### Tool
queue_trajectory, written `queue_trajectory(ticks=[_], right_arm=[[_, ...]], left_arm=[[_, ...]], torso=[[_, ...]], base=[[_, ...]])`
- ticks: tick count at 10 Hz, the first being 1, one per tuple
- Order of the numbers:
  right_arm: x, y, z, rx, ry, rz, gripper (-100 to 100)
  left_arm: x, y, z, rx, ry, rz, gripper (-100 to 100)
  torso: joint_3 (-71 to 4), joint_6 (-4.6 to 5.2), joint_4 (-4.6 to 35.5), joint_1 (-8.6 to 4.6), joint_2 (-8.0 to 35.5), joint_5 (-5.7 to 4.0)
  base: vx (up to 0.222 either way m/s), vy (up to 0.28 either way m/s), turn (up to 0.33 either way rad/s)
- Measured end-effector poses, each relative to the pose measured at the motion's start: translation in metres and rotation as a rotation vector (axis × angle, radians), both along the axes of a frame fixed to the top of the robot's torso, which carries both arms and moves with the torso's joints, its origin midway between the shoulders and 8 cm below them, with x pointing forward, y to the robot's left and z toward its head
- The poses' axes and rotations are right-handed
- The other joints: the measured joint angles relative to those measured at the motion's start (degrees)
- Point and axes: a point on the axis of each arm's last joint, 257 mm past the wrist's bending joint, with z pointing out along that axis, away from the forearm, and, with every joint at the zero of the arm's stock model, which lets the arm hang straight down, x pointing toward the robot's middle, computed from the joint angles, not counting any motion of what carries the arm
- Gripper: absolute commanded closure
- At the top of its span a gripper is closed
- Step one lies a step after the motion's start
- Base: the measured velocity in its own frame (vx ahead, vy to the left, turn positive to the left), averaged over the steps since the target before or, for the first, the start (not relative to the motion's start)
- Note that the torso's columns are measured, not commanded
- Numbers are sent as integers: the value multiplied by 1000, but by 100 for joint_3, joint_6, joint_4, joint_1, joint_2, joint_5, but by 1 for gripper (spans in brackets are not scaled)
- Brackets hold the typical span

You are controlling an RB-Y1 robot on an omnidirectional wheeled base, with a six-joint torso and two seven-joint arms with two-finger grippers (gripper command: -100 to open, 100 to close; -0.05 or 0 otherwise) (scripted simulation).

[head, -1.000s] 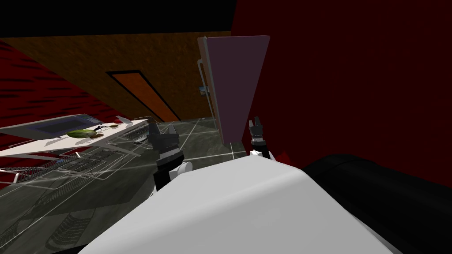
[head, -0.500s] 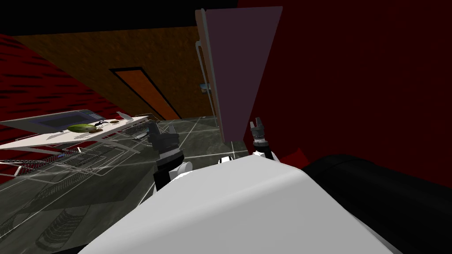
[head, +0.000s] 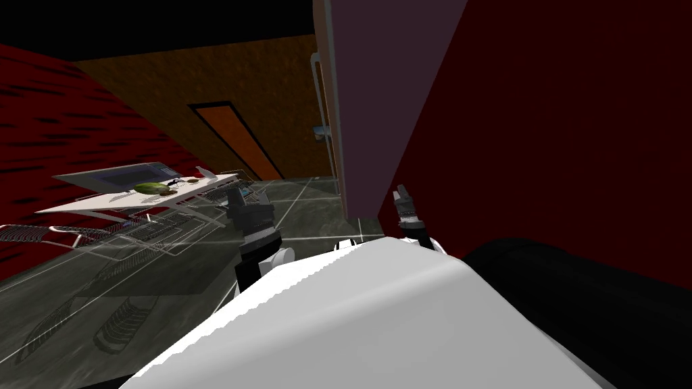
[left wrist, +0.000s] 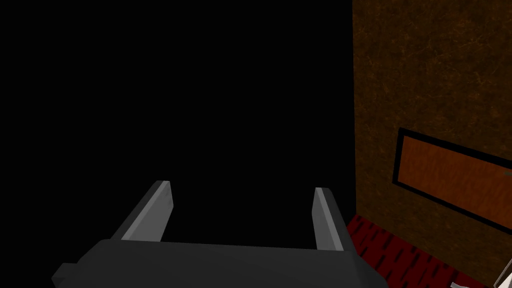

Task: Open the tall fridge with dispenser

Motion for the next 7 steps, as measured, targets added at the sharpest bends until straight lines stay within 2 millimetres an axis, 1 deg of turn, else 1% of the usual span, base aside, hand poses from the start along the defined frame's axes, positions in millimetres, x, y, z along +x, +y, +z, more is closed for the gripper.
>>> queue_trajectory(ticks=[2, 3, 4, 5, 6, 7], right_arm=[[-7, -18, -8, -50, 47, -54, -100], [-14, -30, -13, -81, 74, -88, -100], [-19, -36, -14, -101, 91, -108, -100], [-25, -48, -17, -135, 123, -144, -100], [-36, -60, -23, -178, 162, -190, -100], [-42, -69, -26, -210, 188, -219, -100]], left_arm=[[0, 0, 0, 0, 0, 0, 0], [0, 0, 0, 0, 0, 0, 0], [0, 0, 0, 0, 0, 0, 0], [0, 0, 0, 0, 0, 0, 0], [0, 0, 0, 0, 0, 0, 0], [0, 0, 0, 0, 0, 0, 0]], torso=[[5, -1, 2, 5, 5, 1], [-2, -3, -1, 8, -6, 2], [-5, -1, -2, 8, -8, 2], [-8, -3, -3, 9, -15, 2], [-15, -4, -7, 16, -26, 4], [-8, 1, -4, 5, -12, 2]], base=[[58, 18, 120], [59, 17, 66], [78, 26, 136], [130, 48, 258], [99, 24, 77], [91, 24, 170]])
